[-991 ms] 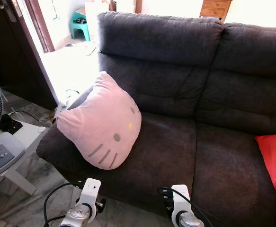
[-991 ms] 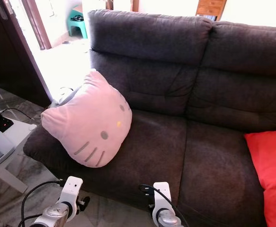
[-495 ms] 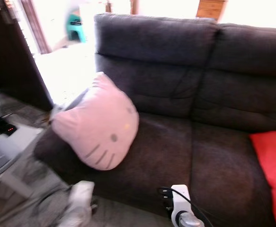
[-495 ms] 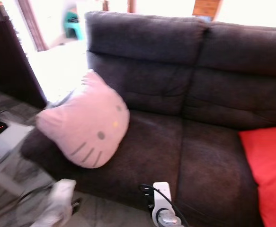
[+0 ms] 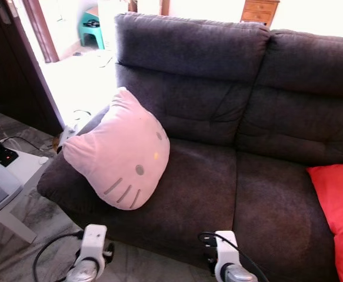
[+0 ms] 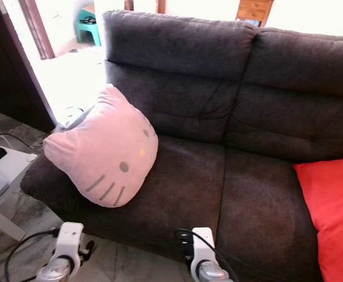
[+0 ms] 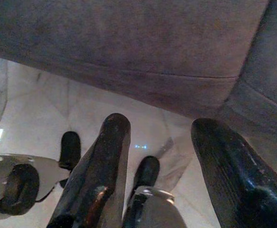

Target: Move the pillow to the sofa from floor

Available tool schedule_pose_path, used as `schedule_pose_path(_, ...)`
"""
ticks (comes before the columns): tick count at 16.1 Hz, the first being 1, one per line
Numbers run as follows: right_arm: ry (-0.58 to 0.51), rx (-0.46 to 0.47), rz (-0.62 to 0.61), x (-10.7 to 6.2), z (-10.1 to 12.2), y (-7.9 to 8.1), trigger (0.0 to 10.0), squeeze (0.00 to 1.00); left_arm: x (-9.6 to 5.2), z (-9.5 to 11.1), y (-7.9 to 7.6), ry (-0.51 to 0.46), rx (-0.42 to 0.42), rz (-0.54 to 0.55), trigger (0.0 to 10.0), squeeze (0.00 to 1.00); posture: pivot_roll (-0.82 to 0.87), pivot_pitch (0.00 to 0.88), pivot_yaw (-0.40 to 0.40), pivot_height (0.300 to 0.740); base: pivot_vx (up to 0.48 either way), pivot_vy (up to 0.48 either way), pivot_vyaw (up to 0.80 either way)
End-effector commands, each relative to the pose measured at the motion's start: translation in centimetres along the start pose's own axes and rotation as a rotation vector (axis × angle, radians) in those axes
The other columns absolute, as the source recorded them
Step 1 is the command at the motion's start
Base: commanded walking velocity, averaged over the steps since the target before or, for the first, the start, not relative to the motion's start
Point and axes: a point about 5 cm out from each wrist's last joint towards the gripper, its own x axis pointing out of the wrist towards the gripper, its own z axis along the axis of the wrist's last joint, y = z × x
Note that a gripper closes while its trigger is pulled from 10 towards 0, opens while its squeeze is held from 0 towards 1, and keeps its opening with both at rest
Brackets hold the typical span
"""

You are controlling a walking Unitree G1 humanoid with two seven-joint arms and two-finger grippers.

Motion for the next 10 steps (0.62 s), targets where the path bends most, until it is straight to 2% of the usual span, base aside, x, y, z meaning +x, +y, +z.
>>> schedule_pose_path(1,0.013,-0.007,0.013,0.0,-0.1,0.2,10.0,0.0,0.3,1.1,-0.7,-0.043,0.058,-0.027,10.0,0.0,0.17,0.068,-0.078,0.74,0.0,0.0,0.0)
schedule_pose_path(4,0.012,-0.011,0.017,0.0,-0.1,0.1,10.0,0.0,0.7,2.2,-1.6,-0.052,-0.022,-0.039,10.0,0.0,0.16,0.056,-0.077,0.74,0.0,0.0,0.0)
schedule_pose_path(6,0.011,-0.018,0.012,0.0,-0.1,0.1,10.0,0.0,0.9,2.4,-1.8,-0.033,-0.094,-0.027,10.0,0.0,0.16,0.051,-0.074,0.74,0.0,0.0,0.0)
schedule_pose_path(7,0.011,-0.019,0.011,0.0,-0.2,0.1,10.0,0.0,0.9,2.3,-1.7,-0.028,-0.105,-0.023,10.0,0.0,0.16,0.051,-0.074,0.74,0.0,0.0,0.0)
schedule_pose_path(9,0.013,-0.02,0.008,0.0,-0.2,0.0,10.0,0.0,0.9,2.3,-1.7,-0.012,-0.224,-0.006,10.0,0.0,0.16,0.044,-0.072,0.74,0.0,0.0,0.0)
schedule_pose_path(10,0.013,-0.02,0.007,0.0,-0.2,0.0,10.0,0.0,0.9,2.4,-1.8,-0.01,-0.229,-0.018,10.0,0.0,0.16,0.042,-0.072,0.74,0.0,0.0,0.0)
